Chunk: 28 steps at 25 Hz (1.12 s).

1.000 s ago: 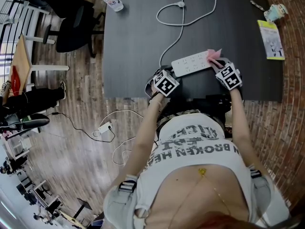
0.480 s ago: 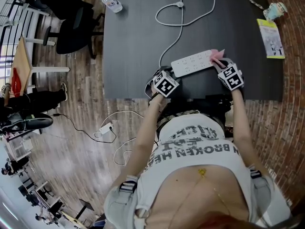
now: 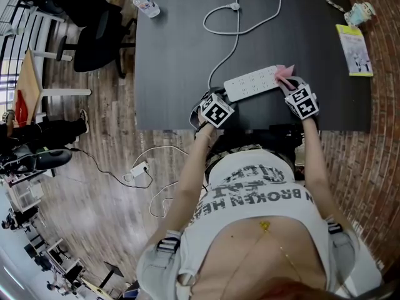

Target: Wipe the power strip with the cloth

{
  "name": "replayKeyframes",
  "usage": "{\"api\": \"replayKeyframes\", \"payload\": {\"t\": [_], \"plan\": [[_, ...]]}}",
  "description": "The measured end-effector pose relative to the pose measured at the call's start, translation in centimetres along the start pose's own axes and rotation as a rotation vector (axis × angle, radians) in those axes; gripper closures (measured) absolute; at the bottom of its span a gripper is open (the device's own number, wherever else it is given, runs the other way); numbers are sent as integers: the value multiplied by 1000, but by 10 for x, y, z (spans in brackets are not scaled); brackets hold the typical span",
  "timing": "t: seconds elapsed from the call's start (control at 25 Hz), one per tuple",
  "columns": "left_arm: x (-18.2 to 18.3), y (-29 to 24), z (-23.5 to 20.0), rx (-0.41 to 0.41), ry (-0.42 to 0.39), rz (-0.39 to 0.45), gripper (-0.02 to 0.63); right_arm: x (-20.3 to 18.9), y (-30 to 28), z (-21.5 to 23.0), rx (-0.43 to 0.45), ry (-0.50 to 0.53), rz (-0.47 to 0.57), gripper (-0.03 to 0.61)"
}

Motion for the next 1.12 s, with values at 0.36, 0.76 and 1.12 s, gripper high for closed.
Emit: {"api": "replayKeyframes", "payload": {"t": [0.36, 0.76, 1.12], "plan": [[-2, 0, 0, 0, 1, -5, 354, -2, 0, -2, -19, -14, 15, 561], [-2, 1, 1, 2, -1, 8, 354, -2, 1, -3, -29, -18, 21, 561], [0, 2, 0, -12, -11, -10, 354, -2, 2, -3, -38, -53, 29, 561]]}}
Point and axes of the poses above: the fingertips, and each gripper's own axes: y backward along the fingers, z to its right, x out of its top, the point moved 9 cm from there along y, backward along the fingers, and after that the axes turned 5 degrees about z, right-handed, at the moved point
